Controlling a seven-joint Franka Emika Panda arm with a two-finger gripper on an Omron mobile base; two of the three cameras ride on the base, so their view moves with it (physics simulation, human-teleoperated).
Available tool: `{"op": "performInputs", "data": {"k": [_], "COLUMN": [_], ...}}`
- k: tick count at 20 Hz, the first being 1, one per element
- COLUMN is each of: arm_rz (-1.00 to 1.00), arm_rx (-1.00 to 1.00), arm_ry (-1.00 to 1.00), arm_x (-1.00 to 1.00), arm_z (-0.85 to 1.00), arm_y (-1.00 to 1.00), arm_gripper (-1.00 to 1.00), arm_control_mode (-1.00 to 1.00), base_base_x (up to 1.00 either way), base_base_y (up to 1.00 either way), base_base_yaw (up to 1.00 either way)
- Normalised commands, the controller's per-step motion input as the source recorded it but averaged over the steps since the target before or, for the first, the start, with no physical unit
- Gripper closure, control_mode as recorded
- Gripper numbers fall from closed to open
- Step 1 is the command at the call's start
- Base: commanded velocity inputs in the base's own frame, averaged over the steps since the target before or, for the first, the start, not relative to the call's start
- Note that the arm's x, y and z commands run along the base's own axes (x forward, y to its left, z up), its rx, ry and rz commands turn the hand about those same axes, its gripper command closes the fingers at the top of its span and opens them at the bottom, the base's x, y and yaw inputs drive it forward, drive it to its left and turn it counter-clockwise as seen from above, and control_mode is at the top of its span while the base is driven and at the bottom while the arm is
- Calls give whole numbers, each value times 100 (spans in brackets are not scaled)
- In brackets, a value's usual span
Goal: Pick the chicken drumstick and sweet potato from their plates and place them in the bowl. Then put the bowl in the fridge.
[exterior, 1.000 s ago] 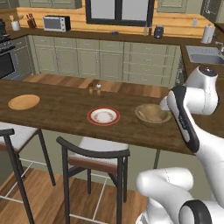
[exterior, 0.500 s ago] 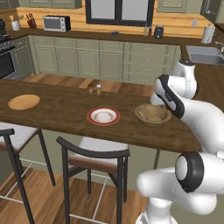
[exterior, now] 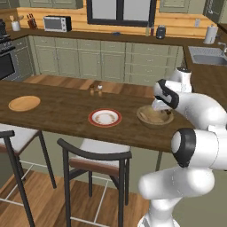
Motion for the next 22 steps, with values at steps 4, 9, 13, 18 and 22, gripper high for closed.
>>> {"op": "performInputs", "data": {"k": [4, 9, 13, 18, 22], "arm_rz": [1, 2, 2, 2, 1], "arm_rx": [0, 0, 0, 0, 0], "arm_ry": [3, 3, 3, 3, 8], "arm_x": [59, 63, 58, 25, 1], "arm_z": [-50, -33, -42, -40, -43], "arm_y": [-14, -26, -7, -3, 0], "arm_gripper": [100, 100, 100, 100, -100], "arm_control_mode": [-100, -100, -100, -100, -100], "base_base_x": [0, 0, 0, 0, 0], "base_base_y": [0, 0, 0, 0, 0], "base_base_yaw": [0, 0, 0, 0, 0]}}
